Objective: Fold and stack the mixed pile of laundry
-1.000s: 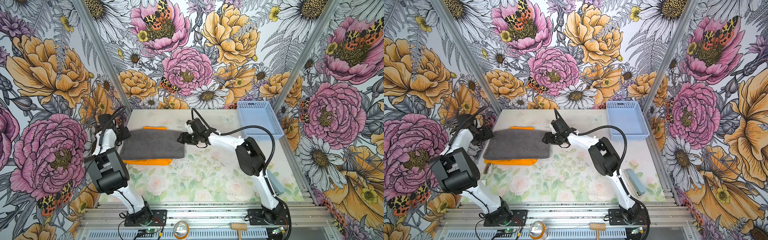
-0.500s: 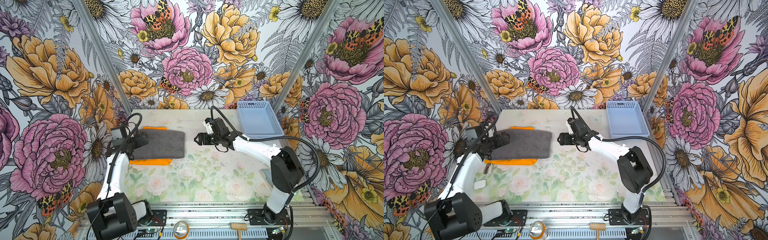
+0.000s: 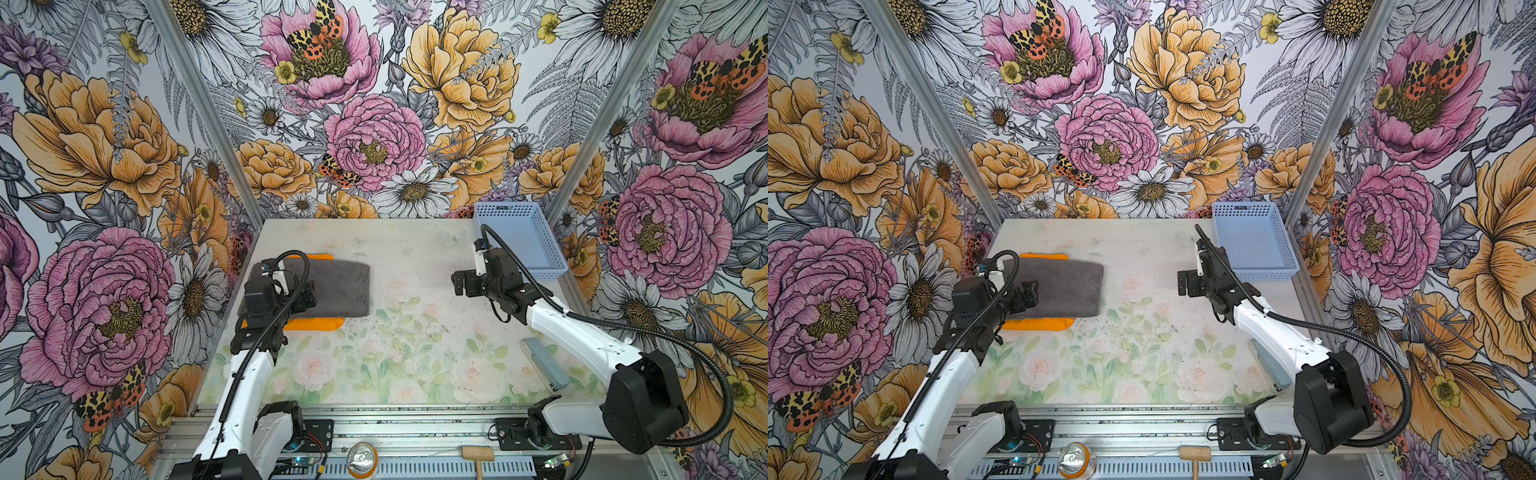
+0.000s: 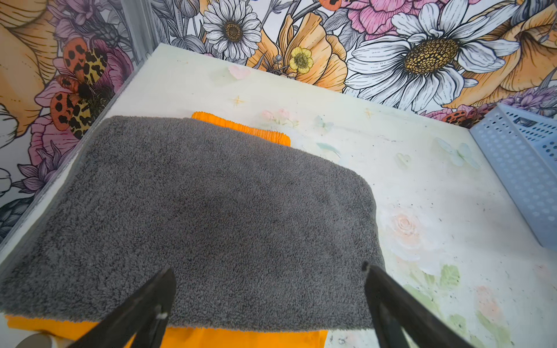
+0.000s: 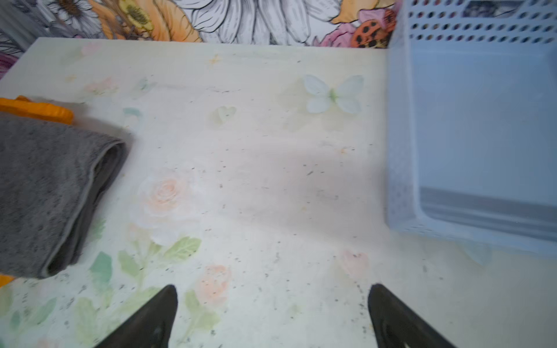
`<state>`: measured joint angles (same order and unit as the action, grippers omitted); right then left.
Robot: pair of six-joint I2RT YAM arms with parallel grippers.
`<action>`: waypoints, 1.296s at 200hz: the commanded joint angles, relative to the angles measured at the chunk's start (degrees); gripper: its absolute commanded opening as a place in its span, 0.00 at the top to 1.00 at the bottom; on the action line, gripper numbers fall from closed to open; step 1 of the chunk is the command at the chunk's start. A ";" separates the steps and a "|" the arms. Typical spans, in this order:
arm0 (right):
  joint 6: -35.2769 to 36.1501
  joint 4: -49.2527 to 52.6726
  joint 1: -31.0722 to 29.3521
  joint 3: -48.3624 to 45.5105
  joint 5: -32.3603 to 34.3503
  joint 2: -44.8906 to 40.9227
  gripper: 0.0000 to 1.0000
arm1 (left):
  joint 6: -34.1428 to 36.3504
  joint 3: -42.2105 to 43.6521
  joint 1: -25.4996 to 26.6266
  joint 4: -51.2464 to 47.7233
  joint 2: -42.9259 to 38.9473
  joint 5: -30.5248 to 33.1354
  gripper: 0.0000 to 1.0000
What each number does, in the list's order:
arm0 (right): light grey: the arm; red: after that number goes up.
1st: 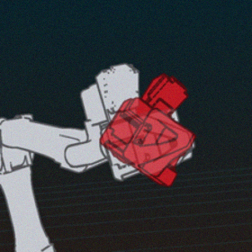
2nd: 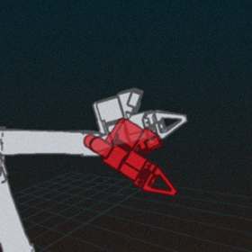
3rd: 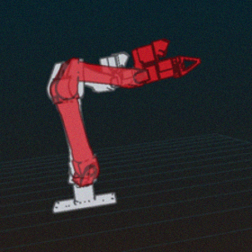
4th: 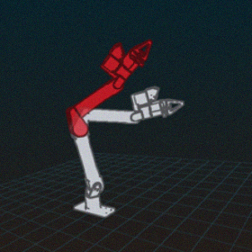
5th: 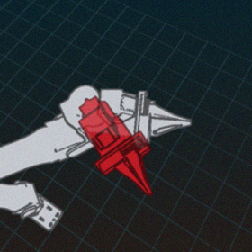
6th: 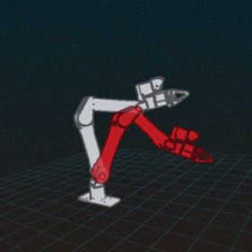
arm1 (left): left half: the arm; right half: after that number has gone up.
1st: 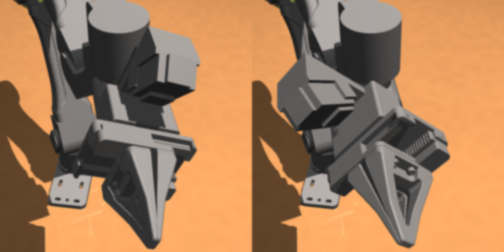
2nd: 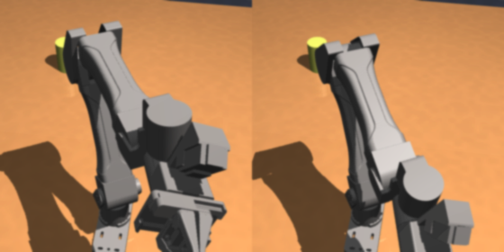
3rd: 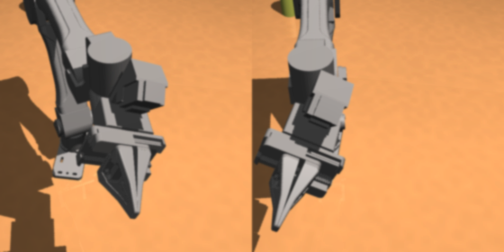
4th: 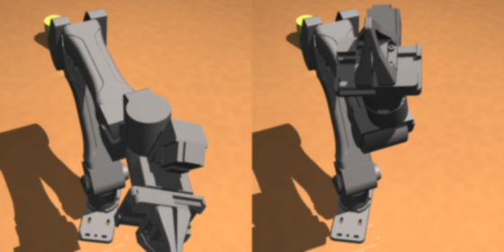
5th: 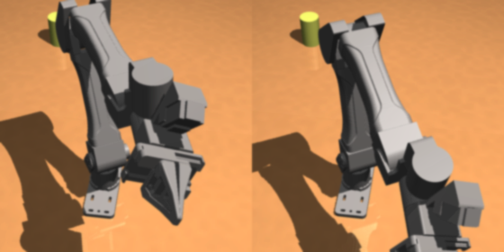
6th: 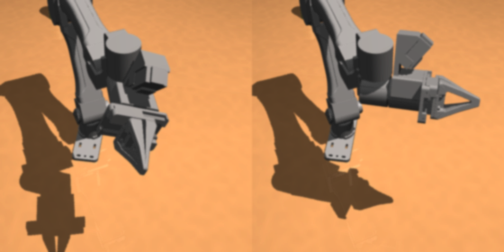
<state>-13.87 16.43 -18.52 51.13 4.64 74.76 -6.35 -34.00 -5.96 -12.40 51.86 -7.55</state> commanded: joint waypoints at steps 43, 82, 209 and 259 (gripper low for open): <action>7.76 -29.22 13.70 -18.00 7.03 -2.29 0.00 | 3.62 4.98 2.06 21.65 8.88 5.09 0.01; 10.63 -45.20 15.74 -23.72 8.37 2.52 0.00 | 4.61 7.24 2.63 34.43 17.08 7.12 0.01; 10.65 -70.46 15.90 -31.04 9.60 13.05 0.00 | 5.41 13.30 4.02 67.80 36.76 10.45 0.01; 10.73 -70.39 15.93 -30.91 9.51 13.26 0.00 | 4.86 13.23 3.43 67.89 37.00 10.01 0.01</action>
<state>-3.36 -51.83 -2.55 20.45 13.37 87.59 -1.10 -21.17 -1.91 51.66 88.84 2.15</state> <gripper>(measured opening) 0.996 0.988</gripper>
